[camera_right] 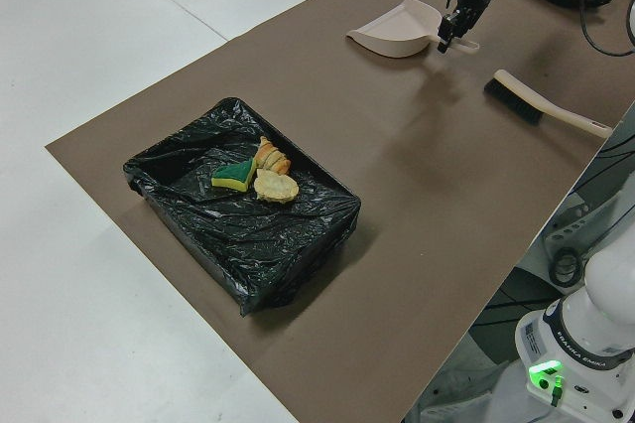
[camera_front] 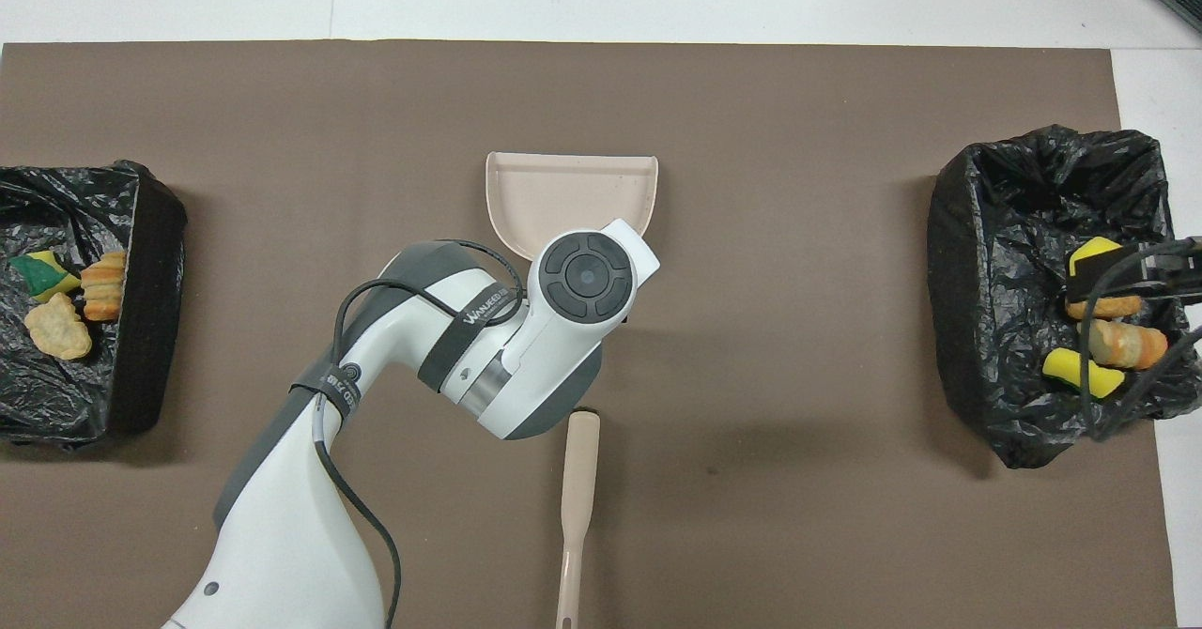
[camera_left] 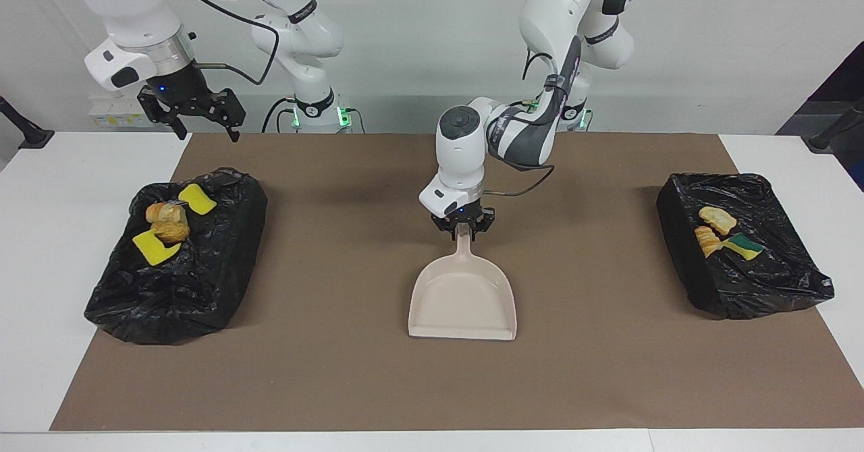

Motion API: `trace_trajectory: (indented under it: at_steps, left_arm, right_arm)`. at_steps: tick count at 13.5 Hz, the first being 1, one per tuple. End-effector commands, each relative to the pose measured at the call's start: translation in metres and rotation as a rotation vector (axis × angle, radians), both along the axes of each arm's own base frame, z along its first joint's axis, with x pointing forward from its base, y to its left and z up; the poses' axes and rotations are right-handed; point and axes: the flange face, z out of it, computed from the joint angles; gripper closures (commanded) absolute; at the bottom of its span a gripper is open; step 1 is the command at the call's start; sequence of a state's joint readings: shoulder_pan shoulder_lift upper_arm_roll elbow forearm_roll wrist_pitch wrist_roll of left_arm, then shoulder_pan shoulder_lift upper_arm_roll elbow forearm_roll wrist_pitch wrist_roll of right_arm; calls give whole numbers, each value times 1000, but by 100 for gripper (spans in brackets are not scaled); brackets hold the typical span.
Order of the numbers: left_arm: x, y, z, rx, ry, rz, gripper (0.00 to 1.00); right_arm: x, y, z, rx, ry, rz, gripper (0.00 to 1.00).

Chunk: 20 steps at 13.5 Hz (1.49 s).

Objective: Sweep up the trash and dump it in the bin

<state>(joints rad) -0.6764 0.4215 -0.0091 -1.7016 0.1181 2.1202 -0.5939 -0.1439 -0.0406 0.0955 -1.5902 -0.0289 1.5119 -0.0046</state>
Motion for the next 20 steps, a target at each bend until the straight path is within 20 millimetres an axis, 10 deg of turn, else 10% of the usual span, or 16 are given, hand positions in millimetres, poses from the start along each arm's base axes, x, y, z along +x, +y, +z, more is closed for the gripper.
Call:
trace_trajectory:
  at_steps: [1, 9, 16, 20]
  left_arm:
    - [10, 32, 19, 11, 23, -12, 0]
    - [46, 223, 185, -45, -8, -19, 0]
    - [12, 337, 324, -74, -1, -104, 0]
    - [11, 368, 349, -63, 19, -109, 0]
  right_arm:
    - [-4, -1, 4, 3, 4, 17, 0]
    - [-4, -1, 4, 5, 4, 16, 0]
    - [-4, -1, 4, 3, 4, 16, 0]
    - [-4, -1, 4, 3, 4, 16, 0]
